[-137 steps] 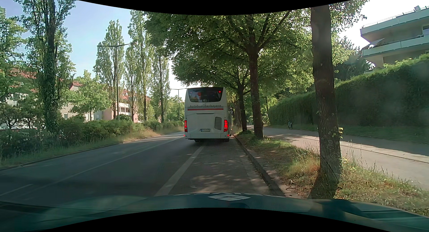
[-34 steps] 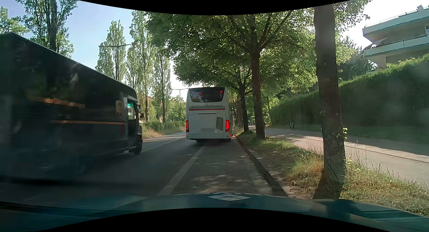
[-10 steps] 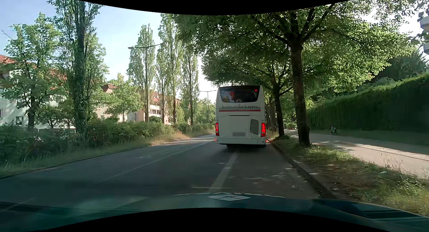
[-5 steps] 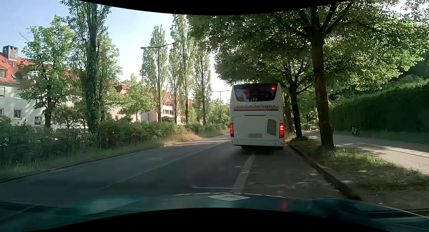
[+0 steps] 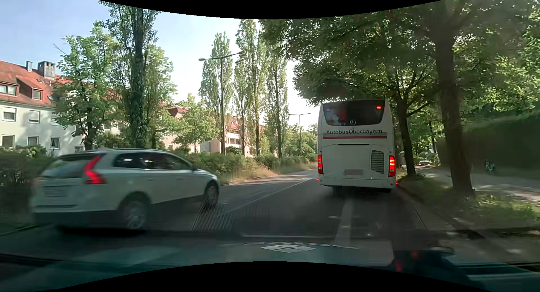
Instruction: Follow the waypoints while adhering to traffic rules and regulations
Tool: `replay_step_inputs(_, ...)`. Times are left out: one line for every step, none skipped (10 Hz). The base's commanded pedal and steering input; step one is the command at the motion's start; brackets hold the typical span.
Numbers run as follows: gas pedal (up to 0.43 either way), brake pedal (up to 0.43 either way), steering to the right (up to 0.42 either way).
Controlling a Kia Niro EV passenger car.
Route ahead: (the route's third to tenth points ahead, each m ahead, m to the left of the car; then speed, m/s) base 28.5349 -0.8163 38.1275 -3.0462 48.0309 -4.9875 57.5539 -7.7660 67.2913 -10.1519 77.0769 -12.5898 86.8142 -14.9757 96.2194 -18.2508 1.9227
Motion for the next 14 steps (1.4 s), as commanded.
replay_step_inputs(0.331,0.000,-0.450)
replay_step_inputs(0.339,0.000,-0.426)
replay_step_inputs(0.350,0.000,-0.405)
replay_step_inputs(0.378,0.000,-0.379)
replay_step_inputs(0.398,0.000,-0.339)
replay_step_inputs(0.409,0.000,-0.295)
replay_step_inputs(0.421,0.000,-0.239)
replay_step_inputs(0.421,0.000,-0.164)
replay_step_inputs(0.429,0.000,-0.082)
replay_step_inputs(0.441,0.000,-0.008)
replay_step_inputs(0.441,0.000,0.058)
replay_step_inputs(0.449,0.000,0.085)
replay_step_inputs(0.461,0.000,0.095)
replay_step_inputs(0.469,0.000,0.094)
